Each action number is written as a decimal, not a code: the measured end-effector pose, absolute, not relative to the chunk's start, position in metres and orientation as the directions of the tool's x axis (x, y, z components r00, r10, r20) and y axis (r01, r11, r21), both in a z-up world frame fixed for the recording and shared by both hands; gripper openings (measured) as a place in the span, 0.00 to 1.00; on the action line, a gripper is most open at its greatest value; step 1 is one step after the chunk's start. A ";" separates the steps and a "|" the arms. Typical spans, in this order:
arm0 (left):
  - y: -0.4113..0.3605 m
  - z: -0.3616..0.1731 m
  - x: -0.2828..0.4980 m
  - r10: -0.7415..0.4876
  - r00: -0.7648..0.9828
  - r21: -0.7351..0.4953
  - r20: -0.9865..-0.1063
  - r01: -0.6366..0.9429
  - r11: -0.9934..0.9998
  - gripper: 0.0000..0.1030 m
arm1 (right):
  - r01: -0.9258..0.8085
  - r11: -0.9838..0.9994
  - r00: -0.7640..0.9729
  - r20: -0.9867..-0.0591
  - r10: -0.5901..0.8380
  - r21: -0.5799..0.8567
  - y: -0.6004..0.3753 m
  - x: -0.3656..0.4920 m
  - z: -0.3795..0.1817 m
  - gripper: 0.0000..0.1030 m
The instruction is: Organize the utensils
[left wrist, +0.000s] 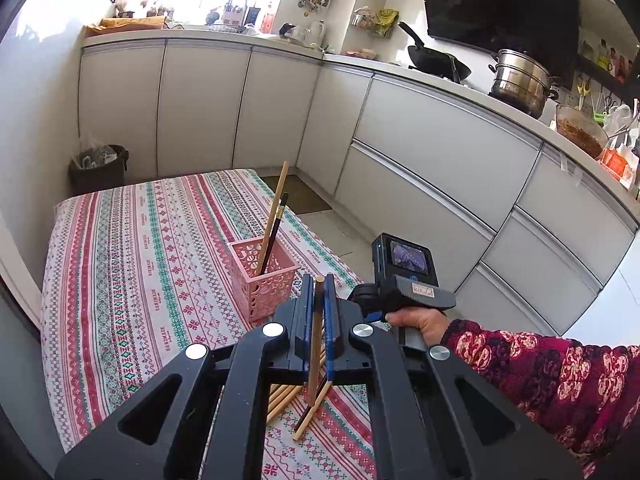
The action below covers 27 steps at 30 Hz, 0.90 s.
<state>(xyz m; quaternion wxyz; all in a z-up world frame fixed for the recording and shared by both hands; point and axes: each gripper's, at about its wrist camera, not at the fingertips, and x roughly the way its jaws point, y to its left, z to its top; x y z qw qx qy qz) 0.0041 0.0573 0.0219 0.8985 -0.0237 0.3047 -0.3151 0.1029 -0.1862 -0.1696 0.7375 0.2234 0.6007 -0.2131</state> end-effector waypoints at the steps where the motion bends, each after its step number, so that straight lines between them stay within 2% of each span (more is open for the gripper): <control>1: 0.057 0.022 0.005 -0.581 0.615 -0.236 -0.534 0.551 0.801 0.05 | 0.550 0.833 0.205 -0.977 -0.064 0.061 -0.181 0.098 -0.169 0.16; 4: 0.057 0.021 0.005 -0.576 0.616 -0.236 -0.537 0.546 0.804 0.05 | 0.479 0.872 0.244 -0.969 -0.025 0.098 -0.178 0.079 -0.166 0.14; 7: 0.059 0.020 0.005 -0.568 0.623 -0.235 -0.537 0.536 0.811 0.05 | 0.448 0.840 0.320 -0.932 0.170 0.307 -0.197 0.051 -0.168 0.07; 9: 0.060 0.018 0.005 -0.563 0.629 -0.242 -0.536 0.524 0.817 0.05 | 0.400 0.827 0.401 -0.887 0.229 0.395 -0.203 0.035 -0.163 0.05; 16: 0.056 0.012 0.002 -0.540 0.657 -0.225 -0.526 0.505 0.833 0.05 | 0.171 0.867 0.603 -0.746 0.283 0.468 -0.199 0.005 -0.131 0.05; 22: 0.053 0.014 0.000 -0.536 0.679 -0.220 -0.502 0.499 0.838 0.05 | -0.017 0.900 0.758 -0.581 0.296 0.436 -0.177 -0.017 -0.077 0.05; 27: 0.050 0.014 0.001 -0.535 0.682 -0.221 -0.499 0.497 0.839 0.05 | -0.088 0.903 0.806 -0.503 0.312 0.420 -0.168 -0.040 -0.053 0.05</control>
